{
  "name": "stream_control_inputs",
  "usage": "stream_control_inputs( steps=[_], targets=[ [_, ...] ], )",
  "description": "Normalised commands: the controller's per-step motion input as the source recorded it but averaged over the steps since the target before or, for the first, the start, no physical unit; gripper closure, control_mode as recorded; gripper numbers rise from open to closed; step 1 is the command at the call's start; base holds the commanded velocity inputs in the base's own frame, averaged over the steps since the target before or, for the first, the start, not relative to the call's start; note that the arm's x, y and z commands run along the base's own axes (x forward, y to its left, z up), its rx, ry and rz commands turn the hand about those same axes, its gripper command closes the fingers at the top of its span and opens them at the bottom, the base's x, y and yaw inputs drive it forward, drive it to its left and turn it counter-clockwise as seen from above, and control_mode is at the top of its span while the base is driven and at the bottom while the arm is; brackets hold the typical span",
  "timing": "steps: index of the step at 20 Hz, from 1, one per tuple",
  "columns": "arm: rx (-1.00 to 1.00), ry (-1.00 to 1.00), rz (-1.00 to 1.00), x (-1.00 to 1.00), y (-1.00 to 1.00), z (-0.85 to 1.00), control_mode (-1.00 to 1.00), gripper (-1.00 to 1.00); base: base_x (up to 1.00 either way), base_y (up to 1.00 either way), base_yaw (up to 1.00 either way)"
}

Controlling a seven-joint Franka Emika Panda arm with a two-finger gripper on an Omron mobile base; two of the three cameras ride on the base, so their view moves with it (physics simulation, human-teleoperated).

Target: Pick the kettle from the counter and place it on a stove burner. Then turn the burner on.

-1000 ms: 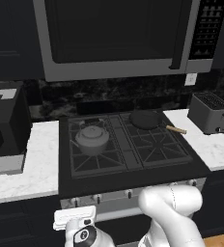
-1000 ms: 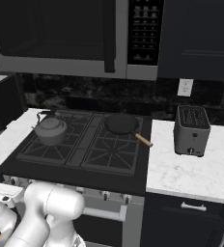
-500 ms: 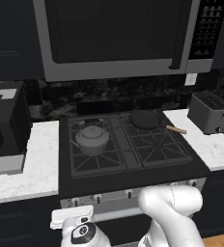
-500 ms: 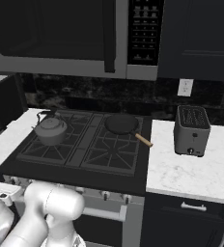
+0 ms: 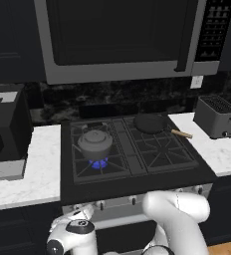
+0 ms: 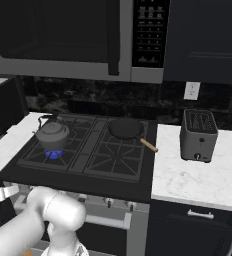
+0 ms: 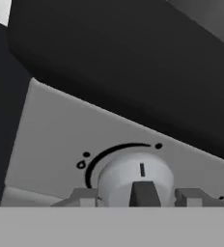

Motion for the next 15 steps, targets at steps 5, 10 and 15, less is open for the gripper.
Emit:
stream_control_inputs(
  steps=[5, 10, 15],
  targets=[
    [-0.50, 0.37, 0.02, 0.09, 0.30, 0.00, -1.00, 1.00, 0.00, 0.00, 0.00],
    [-0.34, 0.10, 0.08, 0.01, 0.29, 0.00, -1.00, 1.00, 0.00, 0.00, 0.00],
    [0.00, 0.00, 0.00, 0.00, 0.00, 0.00, -1.00, 1.00, 0.00, 0.00, 0.00]
  ],
)
